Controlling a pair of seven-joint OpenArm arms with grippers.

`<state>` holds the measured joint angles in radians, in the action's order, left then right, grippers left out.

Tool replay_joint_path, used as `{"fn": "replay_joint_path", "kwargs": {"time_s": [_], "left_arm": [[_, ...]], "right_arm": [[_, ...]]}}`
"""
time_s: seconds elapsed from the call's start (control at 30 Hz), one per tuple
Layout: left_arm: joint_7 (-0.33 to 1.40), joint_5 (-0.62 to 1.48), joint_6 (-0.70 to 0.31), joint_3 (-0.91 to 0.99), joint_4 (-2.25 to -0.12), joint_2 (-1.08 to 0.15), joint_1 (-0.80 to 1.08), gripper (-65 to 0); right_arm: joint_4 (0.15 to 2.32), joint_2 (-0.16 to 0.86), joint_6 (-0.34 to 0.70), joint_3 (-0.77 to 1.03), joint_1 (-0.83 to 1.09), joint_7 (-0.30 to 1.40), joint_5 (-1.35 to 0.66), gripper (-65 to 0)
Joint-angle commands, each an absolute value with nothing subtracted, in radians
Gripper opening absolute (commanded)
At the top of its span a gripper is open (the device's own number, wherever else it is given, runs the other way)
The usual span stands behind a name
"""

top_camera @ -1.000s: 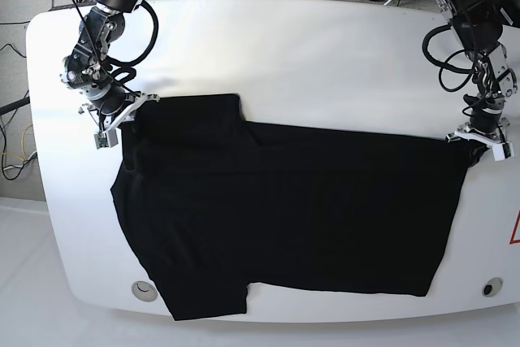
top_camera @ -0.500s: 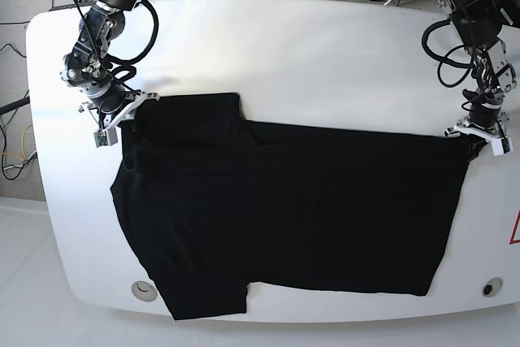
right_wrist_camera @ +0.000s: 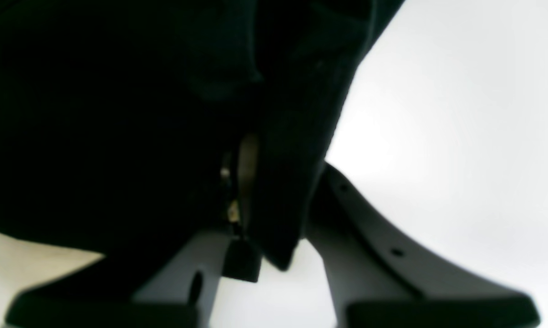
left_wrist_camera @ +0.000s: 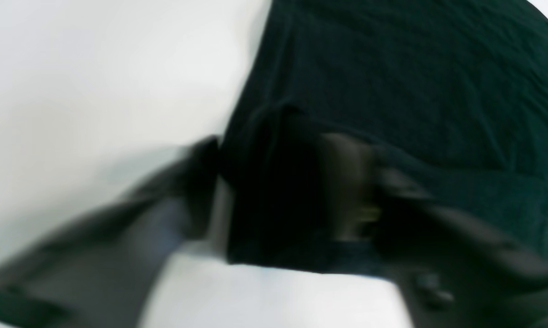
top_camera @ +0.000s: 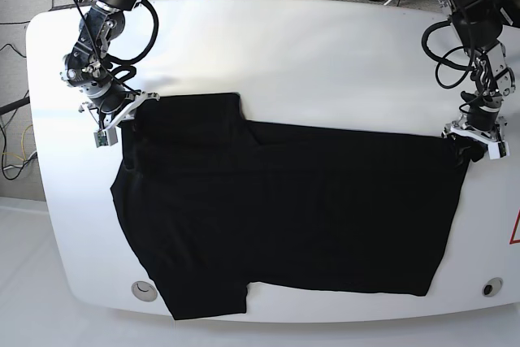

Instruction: Fold the T-shirt properly

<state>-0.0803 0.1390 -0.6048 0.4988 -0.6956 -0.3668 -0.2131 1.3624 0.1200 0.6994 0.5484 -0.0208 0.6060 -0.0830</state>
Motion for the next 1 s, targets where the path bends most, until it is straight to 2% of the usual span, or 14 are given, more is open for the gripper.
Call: {"fn": "replay_joint_path", "kwargs": {"time_s": [0.0,0.03,0.17,0.97], "left_arm": [[-0.127,0.157,-0.610,0.504,-0.716,-0.384,-0.232,-19.2],[-0.142,0.157,-0.610,0.504,-0.719,-0.384,-0.232,-14.8],[-0.153,0.157,-0.608,0.504,-0.759,-0.384,-0.228,-9.6],[-0.154,0.150,-0.601,0.498,-0.725,-0.381,-0.260,-9.2]], "right_arm": [[1.372,0.130,0.698,0.547,-0.022,0.639,-0.068,-54.5],[1.372,0.130,0.698,0.547,-0.022,0.639,-0.068,-54.5],[1.372,0.130,0.698,0.547,-0.021,0.641,-0.068,-54.5],[1.372,0.130,0.698,0.545,-0.021,0.642,-0.068,-54.5]]}}
